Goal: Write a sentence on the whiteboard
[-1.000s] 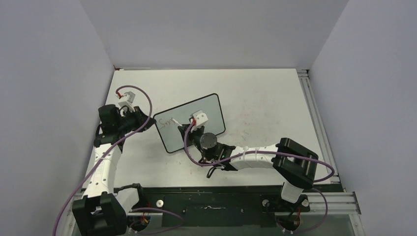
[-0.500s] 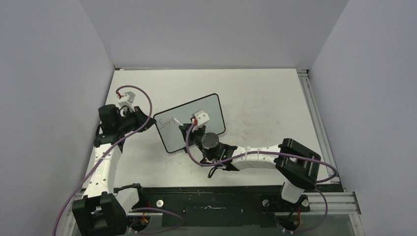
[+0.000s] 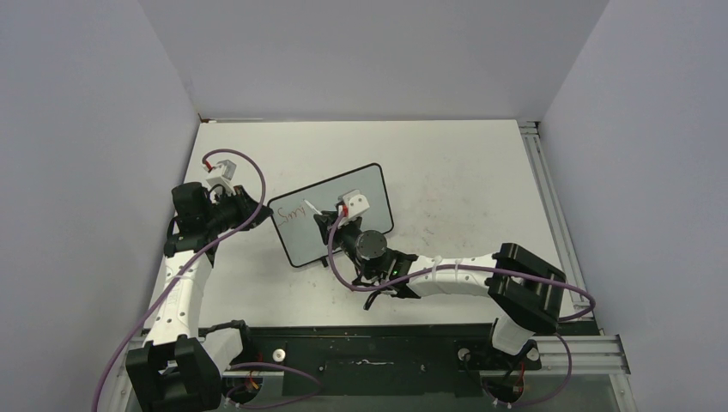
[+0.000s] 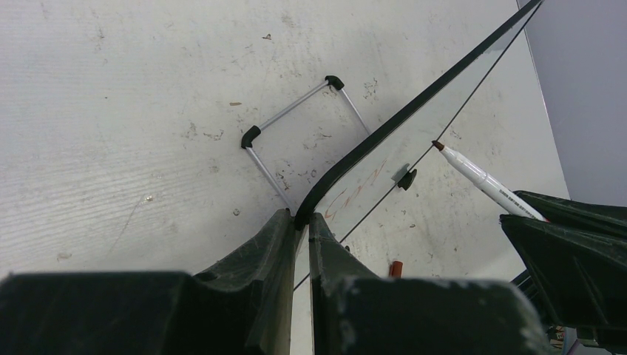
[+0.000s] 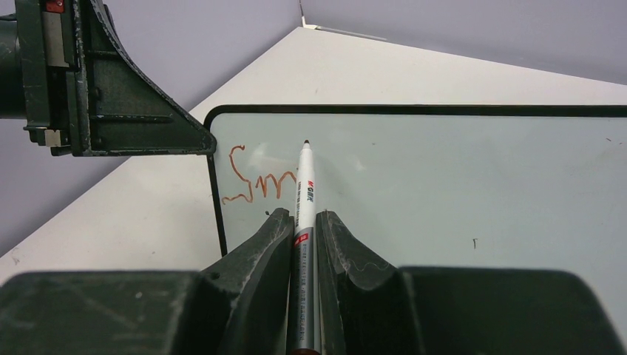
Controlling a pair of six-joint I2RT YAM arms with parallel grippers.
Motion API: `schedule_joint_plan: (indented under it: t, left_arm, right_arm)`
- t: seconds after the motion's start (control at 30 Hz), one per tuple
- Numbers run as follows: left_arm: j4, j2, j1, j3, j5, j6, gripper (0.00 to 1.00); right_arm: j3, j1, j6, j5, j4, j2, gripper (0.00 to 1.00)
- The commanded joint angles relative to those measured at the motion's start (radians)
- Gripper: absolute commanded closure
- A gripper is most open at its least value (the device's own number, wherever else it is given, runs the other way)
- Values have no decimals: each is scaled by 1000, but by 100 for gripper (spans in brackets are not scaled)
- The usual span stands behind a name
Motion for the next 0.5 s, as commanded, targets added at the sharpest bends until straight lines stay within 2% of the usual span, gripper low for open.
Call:
schedule_joint_plan:
  t: [0.0,0.47]
  left_arm:
    - [0,-2,1,21,12,3,92]
    - [2,0,0,23,12,3,92]
  right_arm:
    - [42,-14,-6,4,51,3,95]
    - [60,-38,15,-16,31,48,95]
